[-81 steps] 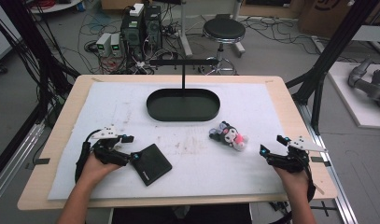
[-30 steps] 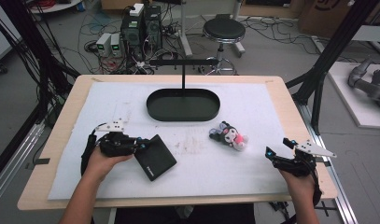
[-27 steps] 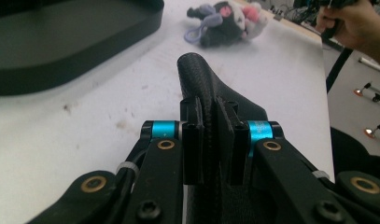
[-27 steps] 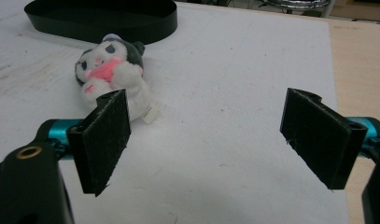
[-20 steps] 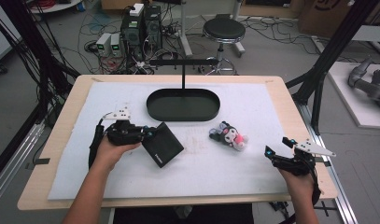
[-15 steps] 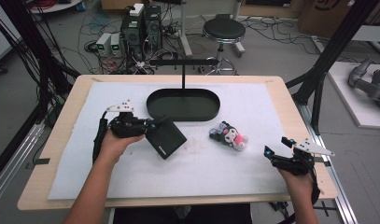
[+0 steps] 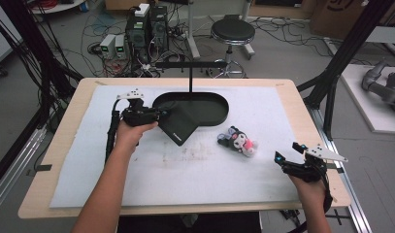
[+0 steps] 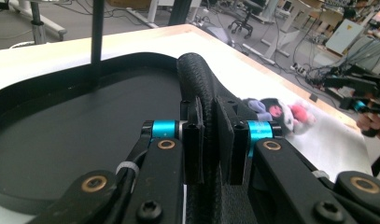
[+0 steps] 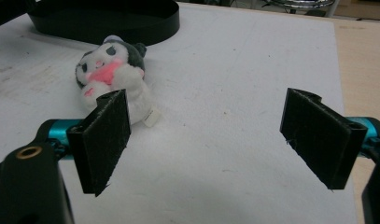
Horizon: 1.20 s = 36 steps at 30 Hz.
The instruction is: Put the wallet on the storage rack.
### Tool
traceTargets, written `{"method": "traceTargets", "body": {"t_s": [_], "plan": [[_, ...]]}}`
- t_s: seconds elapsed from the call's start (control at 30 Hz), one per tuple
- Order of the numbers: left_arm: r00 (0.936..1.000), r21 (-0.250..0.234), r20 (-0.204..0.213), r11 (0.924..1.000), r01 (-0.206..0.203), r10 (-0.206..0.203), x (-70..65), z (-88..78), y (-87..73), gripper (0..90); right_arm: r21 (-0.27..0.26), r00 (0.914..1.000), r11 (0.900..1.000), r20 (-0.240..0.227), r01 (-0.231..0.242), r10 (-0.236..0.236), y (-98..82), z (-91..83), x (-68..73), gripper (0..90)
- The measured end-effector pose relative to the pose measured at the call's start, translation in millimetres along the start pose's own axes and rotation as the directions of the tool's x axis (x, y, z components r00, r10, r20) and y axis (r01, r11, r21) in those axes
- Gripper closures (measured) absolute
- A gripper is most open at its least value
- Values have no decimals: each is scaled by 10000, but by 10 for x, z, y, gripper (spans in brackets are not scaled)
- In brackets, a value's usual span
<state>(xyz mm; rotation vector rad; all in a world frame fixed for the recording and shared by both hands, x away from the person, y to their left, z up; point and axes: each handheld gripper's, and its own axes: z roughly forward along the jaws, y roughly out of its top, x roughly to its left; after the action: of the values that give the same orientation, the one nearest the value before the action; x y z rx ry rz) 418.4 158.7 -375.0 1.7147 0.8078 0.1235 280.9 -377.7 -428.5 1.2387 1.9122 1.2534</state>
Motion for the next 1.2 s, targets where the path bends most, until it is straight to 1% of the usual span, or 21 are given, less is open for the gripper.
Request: {"method": "traceTargets", "body": {"t_s": [0.07, 0.2, 0.27, 0.3, 0.33, 0.4, 0.43, 0.5, 0.57, 0.67, 0.7, 0.77, 0.8, 0.87, 0.93, 1.0, 1.07, 1.13, 1.2], "plan": [[9999, -20, -147, 10000, 3, -3, 38, 26, 39, 811, -18, 10000, 10000, -11, 54, -54, 3, -3, 5, 164], [9998, -129, -209, 9999, 26, -29, 90, 86, 160, 811, -7, 10000, 10000, -4, 67, -67, 6, -1, 16, 164], [9997, -127, -248, 9999, -29, 26, 109, 129, 225, 811, 27, 10000, 9999, -10, 97, -97, 4, 5, 16, 165], [9996, -169, -290, 9999, -36, 31, 123, 153, 252, 811, 32, 10000, 9999, -12, 97, -97, 3, 7, 15, 164], [9996, -256, -291, 9997, 60, -67, 142, 185, 275, 811, 22, 10000, 10000, -7, 76, -76, 2, 7, 15, 164], [9994, -272, -346, 9996, 64, -73, 181, 244, 323, 811, 25, 10000, 10000, 22, 57, -57, 1, 4, 17, 164], [9991, -338, -407, 9994, 70, -83, 217, 304, 353, 811, 28, 9999, 9999, 17, 114, -114, -3, -1, 15, 164], [9990, -270, -415, 9996, 124, -135, 237, 335, 360, 811, 60, 10000, 10000, 27, 77, -77, -6, -5, 18, 165], [9983, -108, -581, 9999, 50, -56, 273, 401, 367, 811, 100, 10000, 9999, 34, 64, -64, -12, -6, 11, 164], [9973, 40, -713, 9998, 176, -173, 351, 478, 367, 811, 92, 10000, 10000, 46, 30, -31, -18, 7, -3, 165], [9969, -52, -728, 9996, 281, -284, 376, 496, 368, 811, 131, 10000, 9999, 28, 39, -39, -19, 10, -6, 164], [9966, -296, -610, 9982, 528, -545, 423, 511, 381, 811, 153, 10000, 9999, 15, 45, -45, -21, 19, -6, 164], [9967, -337, -574, 9978, 564, -583, 436, 519, 395, 811, 154, 10000, 9999, 2, 70, -70, -21, 22, -8, 165], [9967, -292, -608, 9982, 520, -537, 448, 540, 432, 811, 155, 10000, 9999, 11, 74, -74, -22, 24, -11, 164], [9963, -106, -774, 9993, 355, -362, 462, 563, 481, 811, 179, 10000, 9998, -7, 19, -19, -23, 29, -11, 164], [9954, -131, -897, 9994, 326, -336, 491, 571, 516, 811, 175, 10000, 9998, -8, 29, -29, -22, 30, -9, 164], [9944, 43, -1030, 9997, 233, -227, 528, 581, 544, 811, 174, 10000, 9998, -8, 85, -85, -20, 29, -3, 165], [9916, 131, -1288, 9998, 136, -118, 560, 593, 555, 811, 159, 9999, 9998, 18, 110, -111, -19, 25, -2, 164], [9900, 208, -1401, 9996, 215, -184, 608, 606, 533, 810, 129, 9999, 9999, 42, 108, -109, -16, 16, 1, 165]]}}
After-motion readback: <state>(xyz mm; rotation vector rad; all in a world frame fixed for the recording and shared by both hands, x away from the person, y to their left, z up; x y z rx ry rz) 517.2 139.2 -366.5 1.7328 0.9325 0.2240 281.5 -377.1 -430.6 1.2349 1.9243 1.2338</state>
